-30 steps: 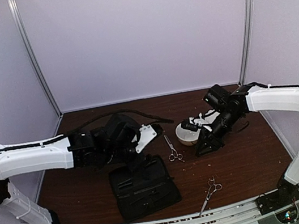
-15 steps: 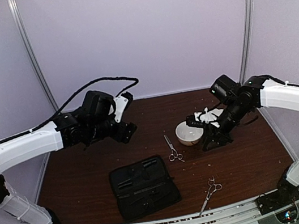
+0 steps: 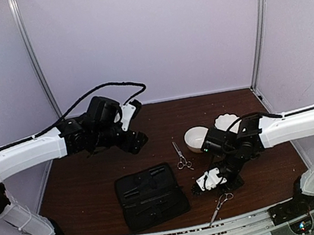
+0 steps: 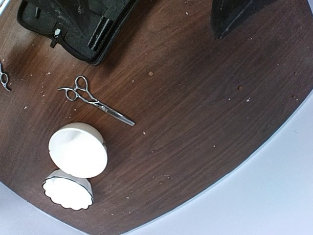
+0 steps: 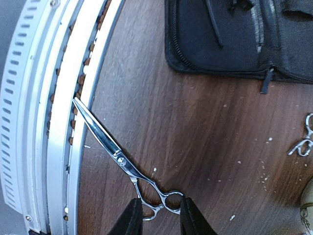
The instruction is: Sort the hair-cutting tools
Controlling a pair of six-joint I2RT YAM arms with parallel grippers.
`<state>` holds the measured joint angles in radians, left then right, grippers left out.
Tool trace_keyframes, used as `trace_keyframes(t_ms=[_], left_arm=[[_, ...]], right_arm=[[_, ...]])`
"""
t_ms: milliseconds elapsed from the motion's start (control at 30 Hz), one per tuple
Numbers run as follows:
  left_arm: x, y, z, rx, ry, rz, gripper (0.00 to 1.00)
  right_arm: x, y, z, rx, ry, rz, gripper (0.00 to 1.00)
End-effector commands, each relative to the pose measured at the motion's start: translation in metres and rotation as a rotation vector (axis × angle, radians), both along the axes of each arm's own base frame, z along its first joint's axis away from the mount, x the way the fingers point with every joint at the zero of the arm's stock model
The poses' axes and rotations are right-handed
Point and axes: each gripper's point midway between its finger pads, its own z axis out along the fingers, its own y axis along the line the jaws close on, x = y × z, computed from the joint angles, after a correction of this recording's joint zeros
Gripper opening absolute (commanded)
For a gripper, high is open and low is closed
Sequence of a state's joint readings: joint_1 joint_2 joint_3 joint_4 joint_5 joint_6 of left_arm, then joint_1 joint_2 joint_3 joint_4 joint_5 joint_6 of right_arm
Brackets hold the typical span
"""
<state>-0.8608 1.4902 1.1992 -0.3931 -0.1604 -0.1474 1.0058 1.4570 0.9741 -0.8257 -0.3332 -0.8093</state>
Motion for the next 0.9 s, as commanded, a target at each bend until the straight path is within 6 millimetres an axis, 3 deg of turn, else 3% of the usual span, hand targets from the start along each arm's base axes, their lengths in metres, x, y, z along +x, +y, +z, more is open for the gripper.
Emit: trace_keyframes(t_ms=[0,300,633,867], left_arm=[[-0.003,-0.009,0.01,-0.036,0.01,-0.036,0.88],[-0.012,-0.019,0.009,-0.029,0.037,-0.122,0.84],[-0.011,-0.017,0.008,-0.007,0.03,-0.122,0.83],[-0.009,-0.016,0.007,0.011,0.025,-0.119,0.83]], right_arm=[[0.003,-0.006,-0.025,-0.098,-0.102,0.09,0.31],[-0.013,-0.004,-0.041,-0.137,-0.097,0.185,0.34],[-0.043,0.002,-0.062,-0.175,-0.022,0.266,0.36],[-0.013,0.018,-0.074,-0.212,-0.126,0.121,0.26]])
